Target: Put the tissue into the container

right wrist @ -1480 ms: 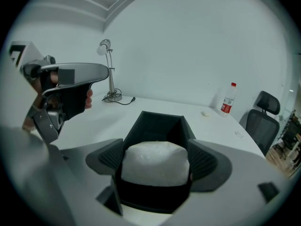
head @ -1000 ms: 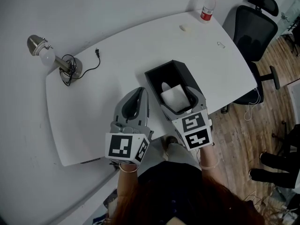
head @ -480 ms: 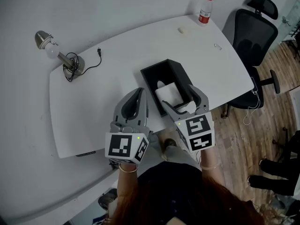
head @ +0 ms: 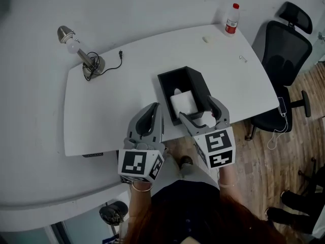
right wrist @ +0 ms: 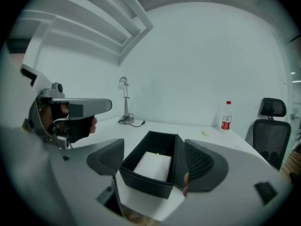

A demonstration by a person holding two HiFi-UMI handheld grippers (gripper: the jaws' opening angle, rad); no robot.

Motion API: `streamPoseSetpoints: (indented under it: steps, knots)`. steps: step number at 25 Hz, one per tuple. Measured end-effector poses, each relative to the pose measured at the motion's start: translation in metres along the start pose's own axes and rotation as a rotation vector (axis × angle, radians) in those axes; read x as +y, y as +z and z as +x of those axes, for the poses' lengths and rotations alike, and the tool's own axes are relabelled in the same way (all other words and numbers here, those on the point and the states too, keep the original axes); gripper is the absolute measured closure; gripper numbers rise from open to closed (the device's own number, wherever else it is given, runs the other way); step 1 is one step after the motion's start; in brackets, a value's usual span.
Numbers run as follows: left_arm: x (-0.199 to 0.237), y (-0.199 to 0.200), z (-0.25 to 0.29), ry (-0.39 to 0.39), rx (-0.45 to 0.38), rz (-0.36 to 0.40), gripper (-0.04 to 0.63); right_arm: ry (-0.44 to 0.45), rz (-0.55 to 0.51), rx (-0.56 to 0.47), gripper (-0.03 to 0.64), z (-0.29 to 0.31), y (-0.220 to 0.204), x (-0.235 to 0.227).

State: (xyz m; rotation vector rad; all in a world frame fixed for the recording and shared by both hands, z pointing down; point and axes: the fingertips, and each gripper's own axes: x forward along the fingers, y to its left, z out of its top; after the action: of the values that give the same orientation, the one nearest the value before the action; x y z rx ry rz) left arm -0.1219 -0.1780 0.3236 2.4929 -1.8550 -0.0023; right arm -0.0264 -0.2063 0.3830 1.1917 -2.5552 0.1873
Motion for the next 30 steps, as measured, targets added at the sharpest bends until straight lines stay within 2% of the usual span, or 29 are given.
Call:
streamPoseSetpoints:
  steps: [9, 16, 17, 18, 19, 20, 25, 30]
  knots:
    - [-0.003, -0.003, -0.007, 0.034, 0.018, -0.002, 0.561, 0.024, -0.013, -0.039, 0.204, -0.005, 0.007, 0.005]
    - [-0.01, -0.007, -0.017, 0.024, 0.026, 0.002, 0.561, -0.001, -0.012, -0.056, 0.21, -0.009, 0.008, 0.009]
    - [-0.01, -0.007, -0.019, 0.025, 0.026, 0.002, 0.561, -0.022, -0.013, -0.063, 0.225, -0.011, 0.009, 0.008]
    - [-0.01, -0.008, -0.021, 0.026, 0.024, 0.001, 0.561, -0.057, -0.014, -0.077, 0.279, -0.014, 0.011, 0.006]
    - [-0.011, -0.008, -0.024, 0.028, 0.022, 0.001, 0.561, -0.096, -0.018, -0.095, 0.427, -0.018, 0.013, 0.002]
    - [-0.011, -0.008, -0.027, 0.031, 0.02, 0.0, 0.561, -0.123, -0.024, -0.11, 0.482, -0.021, 0.016, 0.0]
    - [-0.014, -0.005, -0.043, 0.044, 0.005, 0.002, 0.561, -0.123, -0.03, -0.123, 0.485, -0.032, 0.02, 0.006]
    - [-0.02, -0.002, -0.061, 0.056, -0.011, 0.006, 0.561, -0.138, -0.036, -0.135, 0.547, -0.051, 0.021, 0.011]
